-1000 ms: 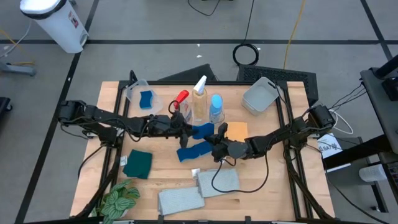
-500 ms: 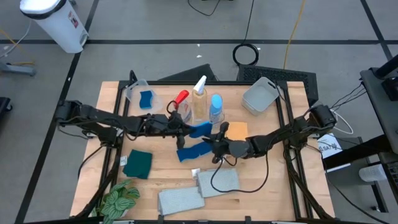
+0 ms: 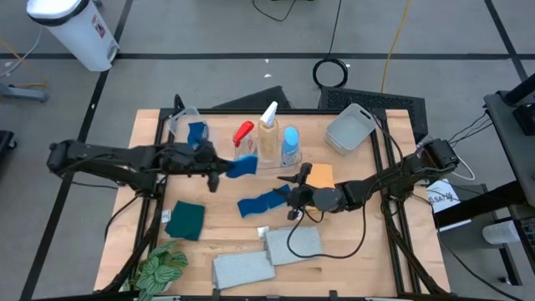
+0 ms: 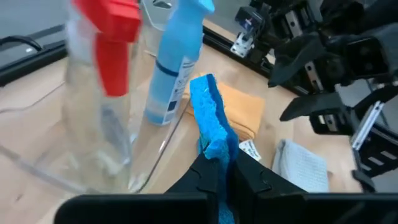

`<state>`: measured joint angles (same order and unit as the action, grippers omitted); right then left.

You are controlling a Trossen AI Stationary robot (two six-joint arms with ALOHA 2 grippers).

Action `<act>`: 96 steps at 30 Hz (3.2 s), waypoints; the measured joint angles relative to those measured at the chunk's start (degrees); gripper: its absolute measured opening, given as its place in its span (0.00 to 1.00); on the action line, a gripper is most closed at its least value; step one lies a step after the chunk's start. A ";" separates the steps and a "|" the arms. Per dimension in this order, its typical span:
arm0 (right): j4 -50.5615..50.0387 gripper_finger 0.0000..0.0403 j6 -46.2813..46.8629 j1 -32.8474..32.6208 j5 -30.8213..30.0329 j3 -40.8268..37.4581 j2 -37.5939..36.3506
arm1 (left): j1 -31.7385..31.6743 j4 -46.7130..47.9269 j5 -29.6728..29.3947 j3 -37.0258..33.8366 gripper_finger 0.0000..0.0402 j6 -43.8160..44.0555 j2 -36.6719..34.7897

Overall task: Pick & Place Kitchen Items
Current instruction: Put the blue sponge into the white bin

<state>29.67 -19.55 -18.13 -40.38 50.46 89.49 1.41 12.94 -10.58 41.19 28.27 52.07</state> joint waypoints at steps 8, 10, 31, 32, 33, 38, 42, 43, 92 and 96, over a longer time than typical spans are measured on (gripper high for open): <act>0.00 0.42 -0.05 0.00 -0.02 -0.02 0.00 | -0.08 13.82 -3.80 0.02 0.03 0.79 -10.85; 0.00 0.42 -0.15 0.00 0.00 -0.04 0.00 | -0.48 18.00 -6.92 0.02 0.04 0.91 -12.80; -0.41 0.41 -0.17 0.00 0.00 -0.07 0.00 | -14.49 32.67 -32.86 -0.02 0.04 6.54 -16.43; -0.42 0.41 -0.17 0.00 0.00 -0.07 0.00 | -14.94 32.26 -34.17 -0.42 0.04 6.56 -16.35; -0.42 0.41 -0.17 0.00 0.00 -0.07 0.00 | -15.32 32.20 -35.64 -1.01 0.02 6.64 -16.32; -0.44 0.40 -0.17 0.00 0.00 -0.07 0.00 | -16.62 29.40 -43.51 -6.04 0.04 9.58 -16.32; -0.44 0.40 -0.17 0.00 0.00 -0.07 0.00 | -17.58 21.85 -46.46 -11.61 0.03 9.45 -16.28; -0.44 0.40 -0.17 0.00 0.00 -0.07 0.00 | -17.89 19.29 -46.52 -13.18 0.02 8.72 -16.30; -0.39 0.39 -0.81 0.17 0.15 -0.09 0.02 | -25.18 -19.57 -42.41 -34.75 0.17 12.78 -1.98; -0.39 0.39 -0.81 0.17 0.15 -0.09 0.02 | -25.18 -19.57 -41.72 -34.75 0.17 8.96 -1.81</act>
<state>29.28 -20.36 -17.96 -40.23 50.37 89.52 -23.77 -6.63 -52.29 6.44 37.23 50.26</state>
